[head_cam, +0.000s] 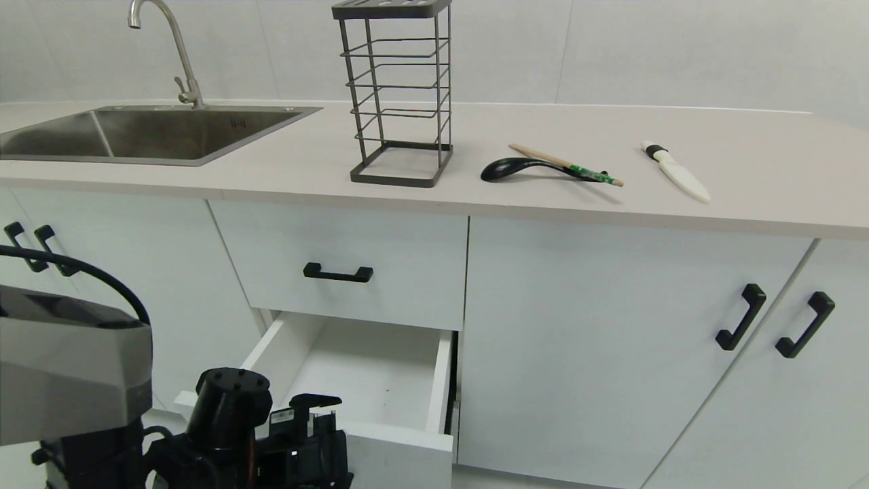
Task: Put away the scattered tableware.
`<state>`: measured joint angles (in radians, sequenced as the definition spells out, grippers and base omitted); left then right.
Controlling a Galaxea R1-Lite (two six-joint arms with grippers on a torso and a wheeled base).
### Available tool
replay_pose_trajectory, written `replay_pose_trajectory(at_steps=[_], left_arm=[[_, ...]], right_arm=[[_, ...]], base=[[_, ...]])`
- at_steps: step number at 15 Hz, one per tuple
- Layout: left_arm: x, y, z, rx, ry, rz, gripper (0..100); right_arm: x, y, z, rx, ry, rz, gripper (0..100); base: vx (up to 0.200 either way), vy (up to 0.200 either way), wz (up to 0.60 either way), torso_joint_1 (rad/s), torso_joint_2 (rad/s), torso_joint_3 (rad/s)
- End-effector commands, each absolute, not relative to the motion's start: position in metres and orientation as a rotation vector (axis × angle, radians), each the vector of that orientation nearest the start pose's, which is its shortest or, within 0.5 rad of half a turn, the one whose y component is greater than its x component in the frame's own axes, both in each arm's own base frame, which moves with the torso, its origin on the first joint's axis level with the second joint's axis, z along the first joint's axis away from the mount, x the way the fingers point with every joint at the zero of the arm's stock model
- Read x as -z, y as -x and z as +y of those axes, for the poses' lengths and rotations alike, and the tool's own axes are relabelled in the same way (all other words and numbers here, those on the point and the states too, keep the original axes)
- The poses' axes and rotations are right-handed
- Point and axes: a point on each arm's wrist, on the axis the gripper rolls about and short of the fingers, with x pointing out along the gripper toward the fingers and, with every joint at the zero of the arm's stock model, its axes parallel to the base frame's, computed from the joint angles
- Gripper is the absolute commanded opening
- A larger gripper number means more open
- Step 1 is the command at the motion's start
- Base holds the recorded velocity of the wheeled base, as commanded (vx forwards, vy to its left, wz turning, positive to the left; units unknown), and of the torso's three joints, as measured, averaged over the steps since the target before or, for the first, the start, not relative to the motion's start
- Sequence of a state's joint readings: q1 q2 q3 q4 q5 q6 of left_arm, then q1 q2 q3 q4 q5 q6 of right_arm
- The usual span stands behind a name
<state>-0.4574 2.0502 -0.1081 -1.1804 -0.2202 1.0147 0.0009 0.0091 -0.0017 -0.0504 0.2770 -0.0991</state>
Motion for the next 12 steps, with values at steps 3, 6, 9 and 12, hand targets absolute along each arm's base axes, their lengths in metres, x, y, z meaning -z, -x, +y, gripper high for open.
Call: replay_pose_trajectory(at_steps=[3,6,9,12], left_arm=[[-0.019,-0.172,-0.095,0.994,-1.023,0.349,100],[-0.031,-0.160,-0.100,1.021,-1.034,0.277,100],[-0.049,-0.146,-0.102,1.038,-1.025,0.202,100],[-0.080,-0.149,-0.110,0.977,-0.973,0.040,100]], right_arm=[[-0.081,0.023,0.006,-0.277,0.105,-0.055,0],[-0.081,0.023,0.006,-0.277,0.105,-0.055,0],[-0.081,0.023,0.006,-0.277,0.105,-0.055,0],[-0.081,0.023,0.006,-0.277,0.105,-0.055,0]], base=[[0.000,0.000,0.00,0.000,0.00,0.000],[0.000,0.000,0.00,0.000,0.00,0.000],[0.000,0.000,0.00,0.000,0.00,0.000],[0.000,0.000,0.00,0.000,0.00,0.000]])
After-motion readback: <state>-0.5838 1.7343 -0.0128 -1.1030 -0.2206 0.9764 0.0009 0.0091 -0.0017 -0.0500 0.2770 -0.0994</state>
